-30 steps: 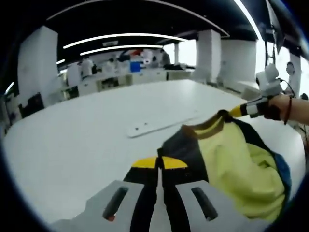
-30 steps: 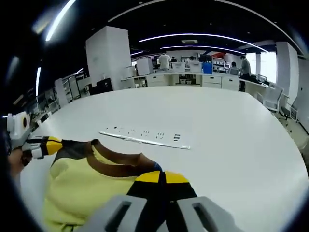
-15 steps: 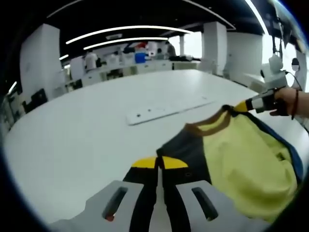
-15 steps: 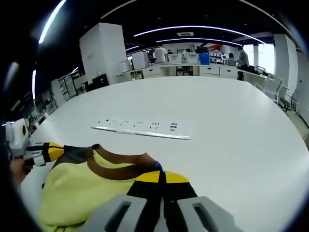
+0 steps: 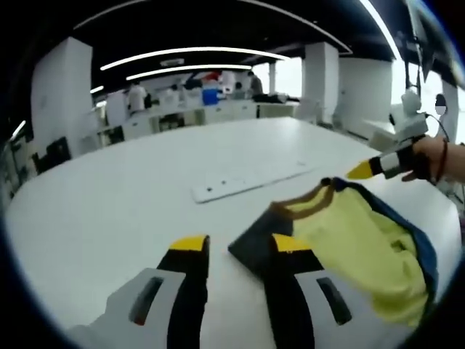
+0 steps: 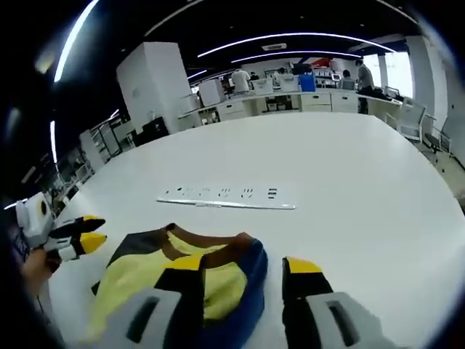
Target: Fold the garment on the visible template until the final outline fits inside the template.
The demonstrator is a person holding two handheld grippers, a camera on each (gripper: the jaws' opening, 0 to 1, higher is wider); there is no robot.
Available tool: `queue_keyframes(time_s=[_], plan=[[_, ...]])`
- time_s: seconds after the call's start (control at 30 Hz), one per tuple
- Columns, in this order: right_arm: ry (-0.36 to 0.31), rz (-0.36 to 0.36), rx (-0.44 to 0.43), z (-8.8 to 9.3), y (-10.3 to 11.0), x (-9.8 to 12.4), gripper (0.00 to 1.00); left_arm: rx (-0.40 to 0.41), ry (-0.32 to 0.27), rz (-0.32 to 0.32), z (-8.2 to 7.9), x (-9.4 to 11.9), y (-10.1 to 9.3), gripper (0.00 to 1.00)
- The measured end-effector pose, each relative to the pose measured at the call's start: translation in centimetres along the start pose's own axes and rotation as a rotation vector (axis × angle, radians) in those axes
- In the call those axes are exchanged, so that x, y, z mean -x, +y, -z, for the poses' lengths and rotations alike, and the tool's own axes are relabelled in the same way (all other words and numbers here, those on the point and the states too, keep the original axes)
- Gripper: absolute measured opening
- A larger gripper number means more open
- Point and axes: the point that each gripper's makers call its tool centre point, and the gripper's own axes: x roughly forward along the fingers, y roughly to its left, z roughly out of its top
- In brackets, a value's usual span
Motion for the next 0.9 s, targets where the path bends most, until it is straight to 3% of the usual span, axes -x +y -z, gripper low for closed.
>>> queue_keyframes(time_s=[0.2,0.37,0.5,0.7,0.9], plan=[[0.011,-0.017,0.011,0.8,1.6,2.2,0.61,-0.012,-0.020,-0.004,-0.1,2.2,-0.4,0.43],[0.022,-0.062,0.023,1.6,3.0,4.2,0.63,-0.057,-0.018,0.030,0.7,3.5,-1.3,0.47],[0.021,-0.087,0.043,2.5,4.4,6.1,0.64,-0.039,-0.005,0.050,1.8,4.3,-1.6,0.48],[0.037,-0.130,0.096,4.5,6.5,8.3,0.64,-0.059,0.011,0.024,3.2,5.8,-1.5,0.47],[0.063,-0.150,0.156,6.5,8.4,10.2,0.64,-0.075,0.032,0.042,4.1,6.6,-2.1,0.45]])
